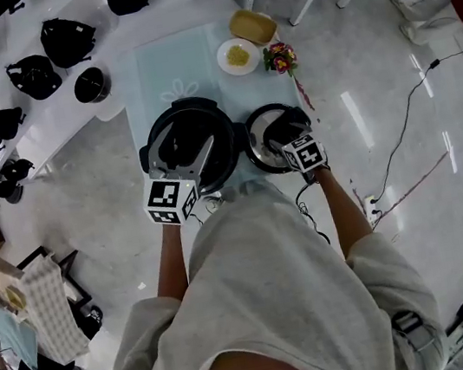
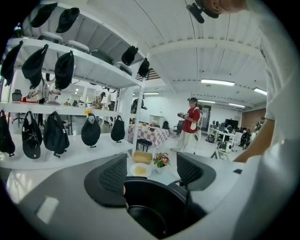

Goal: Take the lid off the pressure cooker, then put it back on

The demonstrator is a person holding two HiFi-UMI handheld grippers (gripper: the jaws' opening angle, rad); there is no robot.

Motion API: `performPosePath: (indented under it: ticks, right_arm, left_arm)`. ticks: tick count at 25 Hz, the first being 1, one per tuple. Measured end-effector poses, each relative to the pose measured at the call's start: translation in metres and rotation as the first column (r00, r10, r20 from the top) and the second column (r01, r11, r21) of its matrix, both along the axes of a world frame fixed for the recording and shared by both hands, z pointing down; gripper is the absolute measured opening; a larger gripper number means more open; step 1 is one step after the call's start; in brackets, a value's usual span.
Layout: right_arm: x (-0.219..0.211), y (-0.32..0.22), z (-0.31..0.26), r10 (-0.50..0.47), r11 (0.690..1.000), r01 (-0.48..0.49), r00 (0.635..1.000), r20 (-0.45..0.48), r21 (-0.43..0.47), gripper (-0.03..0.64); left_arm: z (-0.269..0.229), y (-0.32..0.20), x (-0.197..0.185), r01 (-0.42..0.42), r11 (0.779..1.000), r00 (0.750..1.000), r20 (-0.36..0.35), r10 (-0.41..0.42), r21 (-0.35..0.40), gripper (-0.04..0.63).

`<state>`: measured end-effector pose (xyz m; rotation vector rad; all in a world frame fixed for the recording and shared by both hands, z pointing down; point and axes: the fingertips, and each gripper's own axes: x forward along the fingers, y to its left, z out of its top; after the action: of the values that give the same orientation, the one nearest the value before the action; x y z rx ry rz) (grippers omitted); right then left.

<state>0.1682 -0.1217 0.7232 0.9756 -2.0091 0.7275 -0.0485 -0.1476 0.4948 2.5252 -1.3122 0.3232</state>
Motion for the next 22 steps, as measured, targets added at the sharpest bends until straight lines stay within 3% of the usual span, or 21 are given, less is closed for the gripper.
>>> performPosePath:
  ticks: [8,22]
  right_arm:
    - [0.01,0.013,0.051,-0.082,0.976,0.047,0.983,-0.162,-0.213,0.295]
    - [0.008,0.01,0.053,-0.089,0.975,0.046,0.977,-0.192,-0.218,0.272]
  left_arm:
    - [0.001,-0.001,-0.003,0.009,1.0,1.0,0.0,-0.009,-0.007,0.331]
    - [0.002,-0.001,-0.005,0.013,1.0,1.0,0.003,-0.013,-0.012,0.331]
